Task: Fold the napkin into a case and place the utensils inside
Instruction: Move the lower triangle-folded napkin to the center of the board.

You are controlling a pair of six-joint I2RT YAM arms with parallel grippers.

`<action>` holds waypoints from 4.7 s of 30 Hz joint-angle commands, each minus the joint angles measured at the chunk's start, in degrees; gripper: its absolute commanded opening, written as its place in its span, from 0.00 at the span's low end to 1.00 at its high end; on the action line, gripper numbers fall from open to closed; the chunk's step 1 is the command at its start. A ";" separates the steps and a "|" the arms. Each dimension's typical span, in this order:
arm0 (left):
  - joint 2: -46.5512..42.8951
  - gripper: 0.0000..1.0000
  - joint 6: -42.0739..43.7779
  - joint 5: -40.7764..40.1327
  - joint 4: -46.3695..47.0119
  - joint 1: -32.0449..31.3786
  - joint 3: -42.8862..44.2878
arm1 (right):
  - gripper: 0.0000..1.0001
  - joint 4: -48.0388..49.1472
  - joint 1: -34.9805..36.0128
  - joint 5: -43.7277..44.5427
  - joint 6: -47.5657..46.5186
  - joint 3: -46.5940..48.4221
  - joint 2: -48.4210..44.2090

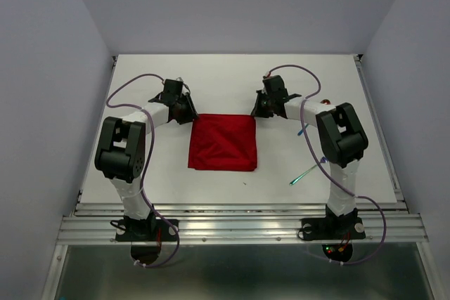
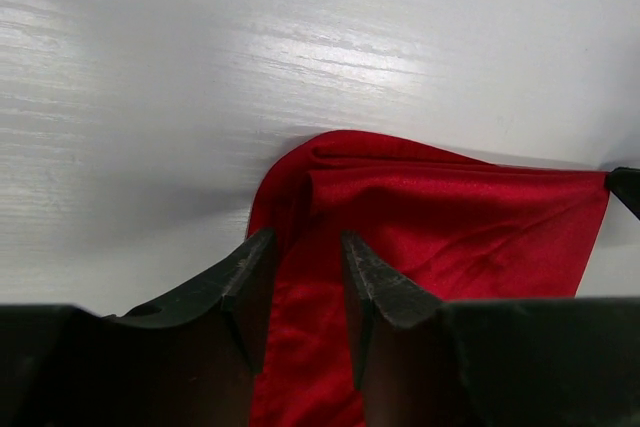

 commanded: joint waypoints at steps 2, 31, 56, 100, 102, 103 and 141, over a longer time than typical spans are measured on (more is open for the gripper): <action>-0.70 0.40 0.34 -0.33 -0.65 0.22 1.67 | 0.01 2.65 -0.30 0.08 -0.54 -1.53 -4.70; -6.93 0.45 0.34 -6.31 -9.18 -4.79 8.09 | 0.41 0.37 -0.30 -4.14 5.43 -6.45 -3.74; -10.45 0.48 -0.63 -7.10 -9.88 -4.88 4.04 | 0.01 0.19 -0.30 2.54 -1.86 -9.70 -11.48; 13.90 0.02 1.39 -2.35 -3.55 -5.67 14.68 | 0.25 -2.18 16.66 4.21 16.16 -38.18 -31.61; 13.63 0.02 1.48 -2.35 -3.73 -5.75 14.50 | 0.23 -2.09 16.66 5.79 16.60 -38.71 -30.11; 13.46 0.03 1.48 -2.44 -3.90 -5.75 14.33 | 0.22 -2.53 16.66 6.84 16.69 -39.06 -28.71; -19.65 0.30 -7.57 -14.83 -15.06 6.37 -0.43 | 0.58 -19.75 22.10 30.31 -3.34 9.84 -10.11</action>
